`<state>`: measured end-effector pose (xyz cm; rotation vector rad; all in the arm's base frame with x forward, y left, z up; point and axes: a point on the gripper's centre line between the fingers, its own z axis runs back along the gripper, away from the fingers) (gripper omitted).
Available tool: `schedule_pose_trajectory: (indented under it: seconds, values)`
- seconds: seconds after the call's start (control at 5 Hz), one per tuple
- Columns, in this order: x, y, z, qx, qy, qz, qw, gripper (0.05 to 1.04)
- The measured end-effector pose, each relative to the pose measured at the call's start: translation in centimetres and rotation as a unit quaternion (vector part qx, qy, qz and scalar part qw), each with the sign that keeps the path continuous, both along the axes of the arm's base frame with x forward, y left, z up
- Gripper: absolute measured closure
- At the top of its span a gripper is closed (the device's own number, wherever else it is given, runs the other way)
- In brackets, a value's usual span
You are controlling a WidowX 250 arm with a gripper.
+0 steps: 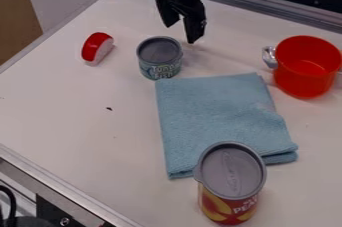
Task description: Move the can to the bottom part of the table
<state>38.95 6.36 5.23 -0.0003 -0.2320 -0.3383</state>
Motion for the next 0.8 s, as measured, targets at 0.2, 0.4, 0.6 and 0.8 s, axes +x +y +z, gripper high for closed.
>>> schedule_pose_trajectory:
  seconds: [0.2, 0.4, 0.6, 0.8]
  values:
    - [-1.1, -0.2, -1.6, 0.000, 0.007, -0.005, 1.0000, 0.085]
    - [-1.8, 0.1, -2.1, 0.006, 0.021, -0.010, 0.9997, 0.085]
    - [-2.6, 0.8, -2.8, 0.021, 0.031, 0.011, 0.9992, 0.085]
    - [-3.6, 1.7, -2.8, 0.017, 0.046, 0.027, 0.9984, 0.085]
